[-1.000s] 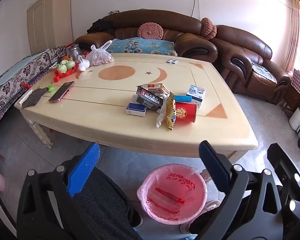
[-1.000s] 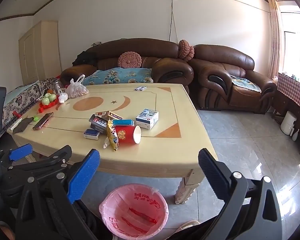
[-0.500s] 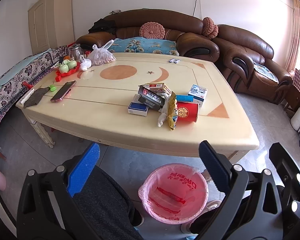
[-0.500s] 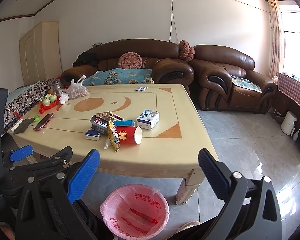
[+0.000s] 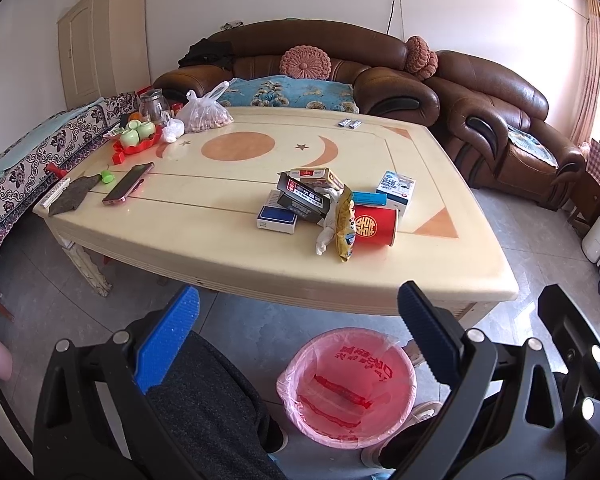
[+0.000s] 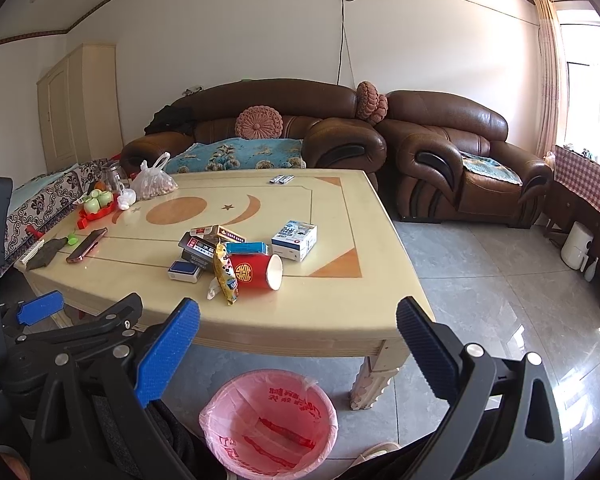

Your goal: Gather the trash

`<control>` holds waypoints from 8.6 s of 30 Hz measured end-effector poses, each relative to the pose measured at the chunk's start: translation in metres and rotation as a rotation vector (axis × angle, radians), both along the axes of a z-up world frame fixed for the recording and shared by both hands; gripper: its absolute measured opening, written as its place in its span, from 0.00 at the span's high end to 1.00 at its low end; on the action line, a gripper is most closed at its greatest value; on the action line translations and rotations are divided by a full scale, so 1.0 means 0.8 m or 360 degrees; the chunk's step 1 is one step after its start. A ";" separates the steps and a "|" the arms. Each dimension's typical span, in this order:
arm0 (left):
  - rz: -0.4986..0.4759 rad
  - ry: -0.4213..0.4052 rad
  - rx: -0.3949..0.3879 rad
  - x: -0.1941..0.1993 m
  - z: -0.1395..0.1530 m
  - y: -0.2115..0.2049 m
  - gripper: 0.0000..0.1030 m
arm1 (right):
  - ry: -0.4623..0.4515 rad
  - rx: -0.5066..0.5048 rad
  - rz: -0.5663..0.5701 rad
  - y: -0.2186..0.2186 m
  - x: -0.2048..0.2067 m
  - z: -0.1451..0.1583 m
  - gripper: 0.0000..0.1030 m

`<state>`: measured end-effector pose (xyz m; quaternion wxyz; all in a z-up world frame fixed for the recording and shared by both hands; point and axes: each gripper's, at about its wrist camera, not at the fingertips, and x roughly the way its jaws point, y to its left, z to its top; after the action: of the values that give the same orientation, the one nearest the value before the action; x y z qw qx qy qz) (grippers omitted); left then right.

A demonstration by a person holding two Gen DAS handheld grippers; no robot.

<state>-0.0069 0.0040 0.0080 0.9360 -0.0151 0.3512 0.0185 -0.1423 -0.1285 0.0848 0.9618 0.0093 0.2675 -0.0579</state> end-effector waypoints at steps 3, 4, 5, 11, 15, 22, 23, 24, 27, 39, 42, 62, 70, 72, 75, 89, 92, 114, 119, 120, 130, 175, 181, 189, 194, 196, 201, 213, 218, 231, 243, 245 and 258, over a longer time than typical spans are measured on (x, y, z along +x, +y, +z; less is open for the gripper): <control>-0.0001 0.0000 0.0004 0.001 -0.001 -0.002 0.06 | -0.0001 0.0002 0.0001 0.000 -0.001 0.000 0.06; 0.0000 -0.0001 0.0002 0.001 0.000 -0.002 0.06 | -0.0002 0.0002 0.0001 0.000 -0.001 0.000 0.06; 0.0001 0.0000 -0.0002 0.000 0.000 -0.002 0.06 | -0.0001 0.0003 0.0001 0.000 -0.001 0.000 0.06; 0.0000 0.0007 -0.0001 0.001 -0.001 -0.004 0.06 | 0.0001 0.0012 0.0001 -0.003 -0.001 0.002 0.06; 0.0000 0.0007 0.0000 0.001 -0.001 -0.005 0.06 | -0.0001 0.0010 0.0000 -0.003 -0.002 0.002 0.06; 0.0001 0.0008 0.0001 0.001 0.000 -0.004 0.06 | -0.0003 0.0014 0.0002 -0.004 -0.002 0.002 0.06; 0.0001 0.0007 0.0004 0.001 0.000 -0.004 0.06 | -0.0002 0.0015 0.0003 -0.004 -0.002 0.002 0.06; 0.0001 0.0004 0.0006 0.001 0.000 -0.004 0.06 | -0.0002 0.0017 0.0004 -0.004 -0.001 0.002 0.06; 0.0000 0.0005 0.0006 0.001 0.000 -0.004 0.06 | -0.0003 0.0023 0.0005 -0.005 -0.001 0.002 0.06; -0.0002 0.0014 0.0010 0.002 0.000 -0.005 0.06 | 0.0006 0.0032 0.0010 -0.002 0.000 0.001 0.06; 0.0000 0.0024 0.0011 0.003 0.000 -0.004 0.06 | 0.0018 0.0042 0.0013 -0.003 0.003 -0.002 0.06; 0.0032 0.0120 0.0006 0.042 -0.019 0.034 0.06 | 0.0029 -0.0007 0.0155 -0.002 0.029 -0.026 0.06; -0.0002 0.0133 0.0063 0.083 -0.018 0.055 0.06 | 0.0053 -0.0031 0.0237 -0.011 0.064 -0.040 0.06; -0.0016 0.0139 0.0065 0.092 -0.020 0.056 0.06 | 0.0041 -0.0030 0.0261 -0.010 0.072 -0.045 0.06; -0.0046 0.0189 0.0048 0.110 -0.027 0.055 0.06 | 0.0032 -0.0064 0.0299 -0.004 0.085 -0.053 0.06; -0.0083 0.0336 0.0075 0.189 -0.069 0.062 0.06 | 0.0140 -0.0026 0.0408 0.001 0.158 -0.102 0.06; -0.0141 0.0386 0.0039 0.212 -0.083 0.065 0.06 | 0.0114 -0.0030 0.0433 0.009 0.164 -0.112 0.06; -0.0629 0.0375 0.0238 0.343 -0.084 0.040 0.06 | 0.0074 -0.0049 0.0587 0.060 0.226 -0.151 0.10; -0.0890 0.0404 0.0304 0.366 -0.096 0.033 0.06 | 0.0111 -0.0055 0.0609 0.077 0.236 -0.167 0.12; -0.0921 0.0409 0.0314 0.370 -0.098 0.031 0.06 | 0.0113 -0.0057 0.0611 0.078 0.236 -0.169 0.13; -0.1240 0.0402 0.0421 0.392 -0.117 0.006 0.06 | 0.0069 -0.0125 0.0543 0.098 0.255 -0.184 0.25; -0.1367 0.0535 0.0439 0.429 -0.129 -0.007 0.71 | 0.0102 0.0027 0.0577 0.091 0.291 -0.190 0.83; -0.1300 0.0515 0.0403 0.433 -0.122 -0.003 0.77 | 0.0102 0.0050 0.0586 0.089 0.292 -0.184 0.84; -0.1222 0.0546 0.0292 0.446 -0.119 0.005 0.80 | 0.0081 0.0106 0.0602 0.082 0.285 -0.173 0.84; -0.1164 0.0508 0.0230 0.453 -0.109 0.014 0.80 | 0.0042 0.0129 0.0637 0.080 0.278 -0.160 0.84; -0.1145 0.0492 0.0217 0.454 -0.106 0.017 0.80 | 0.0025 0.0171 0.0641 0.076 0.275 -0.152 0.84; -0.1110 0.0443 0.0200 0.454 -0.096 0.022 0.80 | -0.0026 0.0223 0.0619 0.063 0.269 -0.131 0.84; -0.1127 0.0340 0.0223 0.424 -0.054 0.021 0.80 | -0.0126 0.0111 0.0503 0.034 0.259 -0.094 0.84; -0.1148 0.0309 0.0272 0.389 -0.033 0.018 0.80 | -0.0136 0.0068 0.0482 0.027 0.244 -0.080 0.84; -0.1192 0.0216 0.0321 0.288 0.013 0.018 0.80 | -0.0170 0.0003 0.0449 0.021 0.187 -0.041 0.84; -0.1254 0.0164 0.0290 0.198 0.020 0.010 0.80 | -0.0177 -0.0022 0.0436 0.022 0.124 -0.026 0.84; -0.1268 0.0158 0.0287 0.184 0.016 0.008 0.80 | -0.0158 -0.0010 0.0435 0.023 0.115 -0.028 0.84; -0.1341 0.0251 0.0208 0.114 -0.043 -0.005 0.80 | 0.0022 0.0004 0.0410 0.020 0.063 -0.075 0.84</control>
<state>0.0843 -0.0002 -0.0261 0.8310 0.1903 0.3953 -0.3420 -0.0916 -0.1122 0.0248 0.9594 -0.0244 0.2731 0.0665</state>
